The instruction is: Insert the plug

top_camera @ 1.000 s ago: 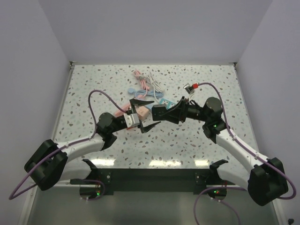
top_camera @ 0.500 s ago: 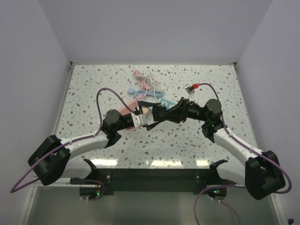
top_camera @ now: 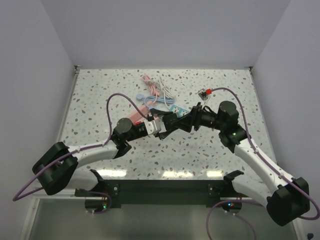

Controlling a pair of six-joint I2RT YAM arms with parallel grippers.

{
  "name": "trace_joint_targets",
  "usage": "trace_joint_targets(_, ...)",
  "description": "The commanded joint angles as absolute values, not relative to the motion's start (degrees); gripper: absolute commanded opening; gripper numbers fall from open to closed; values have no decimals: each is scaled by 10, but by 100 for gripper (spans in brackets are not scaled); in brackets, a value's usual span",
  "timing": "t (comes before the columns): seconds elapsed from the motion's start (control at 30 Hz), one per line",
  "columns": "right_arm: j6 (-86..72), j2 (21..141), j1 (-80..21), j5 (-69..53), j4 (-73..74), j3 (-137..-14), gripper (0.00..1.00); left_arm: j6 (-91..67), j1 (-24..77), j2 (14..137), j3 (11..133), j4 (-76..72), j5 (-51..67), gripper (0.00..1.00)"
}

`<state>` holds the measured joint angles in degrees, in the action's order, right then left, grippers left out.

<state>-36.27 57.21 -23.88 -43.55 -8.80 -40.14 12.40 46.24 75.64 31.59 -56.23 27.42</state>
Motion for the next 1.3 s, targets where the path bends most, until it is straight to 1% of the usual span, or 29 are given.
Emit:
trace_joint_targets(0.0,-288,575,-238,-349,-41,-430,71,72,473,758,313,-594,250,0)
trace_joint_targets(0.07,-283,581,-238,-339,-39,-432,83,67,473,760,311,-595,246,0)
trace_joint_targets(0.17,-274,591,-237,-323,-37,-432,85,60,473,760,309,-596,229,0)
trace_joint_targets(0.23,-264,585,-238,-287,-26,-432,93,57,473,764,313,-580,208,0)
trace_joint_targets(0.27,-258,581,-238,-273,-18,-436,94,59,473,770,325,-552,193,0)
trace_joint_targets(0.4,-229,570,-251,-222,27,-456,95,61,474,792,356,-498,163,0)
trace_joint_targets(0.47,-210,575,-281,-180,41,-467,95,67,477,802,377,-465,149,0)
trace_joint_targets(0.57,-196,595,-315,-156,53,-480,95,74,483,829,406,-425,120,0)
trace_joint_targets(0.93,-159,664,-366,-82,87,-505,94,82,505,865,448,-396,81,0)
trace_joint_targets(1.1,-150,691,-377,-77,98,-512,94,83,512,878,470,-387,54,0)
trace_joint_targets(1.27,-148,722,-383,-104,86,-512,94,84,513,878,473,-397,61,0)
